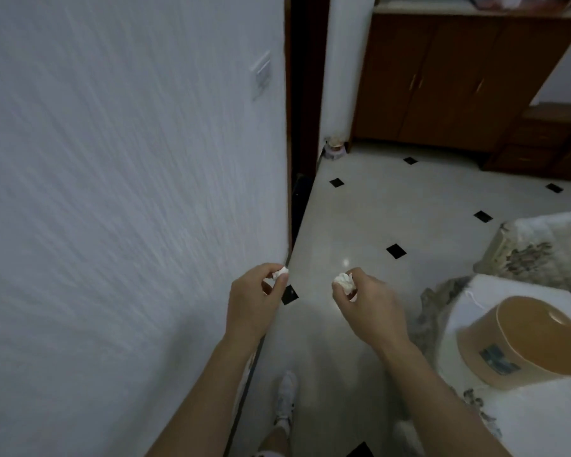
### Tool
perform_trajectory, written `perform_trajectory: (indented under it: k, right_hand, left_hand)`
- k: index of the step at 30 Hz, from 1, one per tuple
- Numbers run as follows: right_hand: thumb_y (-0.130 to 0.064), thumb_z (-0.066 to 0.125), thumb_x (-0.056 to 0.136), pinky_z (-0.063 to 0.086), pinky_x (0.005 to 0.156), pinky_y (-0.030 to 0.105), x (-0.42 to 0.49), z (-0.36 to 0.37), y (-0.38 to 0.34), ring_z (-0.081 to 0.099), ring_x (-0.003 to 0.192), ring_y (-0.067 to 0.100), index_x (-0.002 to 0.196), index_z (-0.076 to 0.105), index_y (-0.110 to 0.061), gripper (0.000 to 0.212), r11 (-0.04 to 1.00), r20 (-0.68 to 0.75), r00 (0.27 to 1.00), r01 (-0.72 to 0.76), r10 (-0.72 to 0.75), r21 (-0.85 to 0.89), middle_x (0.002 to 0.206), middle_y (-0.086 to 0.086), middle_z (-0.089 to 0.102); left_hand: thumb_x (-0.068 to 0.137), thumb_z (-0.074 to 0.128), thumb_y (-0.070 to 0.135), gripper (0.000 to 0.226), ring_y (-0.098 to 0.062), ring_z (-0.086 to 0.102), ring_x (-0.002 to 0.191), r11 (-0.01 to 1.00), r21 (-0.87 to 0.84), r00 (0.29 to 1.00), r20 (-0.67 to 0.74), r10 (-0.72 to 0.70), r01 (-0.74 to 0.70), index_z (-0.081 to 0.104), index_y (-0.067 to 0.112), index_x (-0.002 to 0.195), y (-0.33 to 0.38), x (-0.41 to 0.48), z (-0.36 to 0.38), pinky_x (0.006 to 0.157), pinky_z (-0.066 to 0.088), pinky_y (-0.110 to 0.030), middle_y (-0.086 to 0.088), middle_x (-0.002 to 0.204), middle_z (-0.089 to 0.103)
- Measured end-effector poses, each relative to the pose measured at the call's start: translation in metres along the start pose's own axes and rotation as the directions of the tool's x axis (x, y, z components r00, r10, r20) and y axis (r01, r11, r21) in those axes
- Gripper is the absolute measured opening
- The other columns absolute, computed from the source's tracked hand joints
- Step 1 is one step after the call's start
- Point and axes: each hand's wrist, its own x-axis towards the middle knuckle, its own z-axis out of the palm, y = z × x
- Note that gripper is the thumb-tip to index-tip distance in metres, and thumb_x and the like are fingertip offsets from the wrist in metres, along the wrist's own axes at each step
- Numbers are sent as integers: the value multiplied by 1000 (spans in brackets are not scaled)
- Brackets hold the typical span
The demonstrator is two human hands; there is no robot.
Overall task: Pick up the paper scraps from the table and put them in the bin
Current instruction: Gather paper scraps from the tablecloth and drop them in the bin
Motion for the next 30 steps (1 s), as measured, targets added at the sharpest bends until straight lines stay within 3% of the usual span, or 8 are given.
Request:
perform_trajectory:
  k: [7, 12, 19, 24, 28, 30]
  right_hand:
    - [-43, 52, 90, 47, 57, 36, 131, 2, 6, 55, 65, 23, 84, 55, -20, 24, 993, -100, 992, -90, 82, -73, 71, -4, 59]
    - [-41, 56, 88, 43, 53, 34, 191, -10, 25, 55, 64, 27, 75, 40, -26, 26, 976, -215, 957, -213, 197, -54, 66, -5, 52]
    - [-38, 57, 89, 37, 53, 33, 226, -29, 82, 57, 67, 29, 82, 57, -15, 25, 915, -319, 877, -398, 360, -61, 72, 2, 63]
    - [-41, 58, 88, 34, 52, 31, 238, -46, 132, 58, 66, 26, 85, 58, -19, 23, 847, -407, 784, -530, 469, -46, 72, -1, 63]
    - [-43, 57, 87, 38, 51, 32, 246, -65, 177, 57, 65, 26, 82, 56, -19, 24, 770, -495, 659, -637, 566, 33, 71, -1, 61]
    - [-43, 56, 88, 33, 51, 31, 244, -77, 196, 53, 63, 23, 79, 53, -20, 25, 722, -537, 588, -689, 605, 59, 68, -4, 59]
  left_hand:
    - [92, 65, 31, 16, 2, 60, 77, 995, -47, 986, 136, 95, -89, 73, 20, 101, -5, 152, 52, 65, 45, -10, 13, 85, 67]
    - [92, 66, 30, 14, -2, 61, 74, 982, -92, 953, 241, 182, -164, 72, 21, 100, 11, 232, 97, 65, 47, -11, 16, 84, 66]
    - [93, 65, 30, 12, -7, 63, 71, 954, -180, 861, 414, 296, -242, 71, 23, 101, 47, 290, 178, 67, 55, -28, 14, 83, 66]
    - [92, 65, 31, 6, -10, 62, 66, 922, -212, 759, 525, 386, -323, 67, 26, 94, 79, 312, 251, 63, 53, -31, 16, 81, 64]
    - [92, 65, 32, 6, -9, 61, 63, 883, -261, 633, 620, 463, -390, 67, 27, 92, 116, 322, 322, 60, 50, -27, 13, 80, 64]
    - [91, 66, 31, 5, -10, 61, 63, 860, -298, 559, 662, 499, -415, 67, 27, 91, 138, 322, 356, 61, 49, -26, 13, 79, 65]
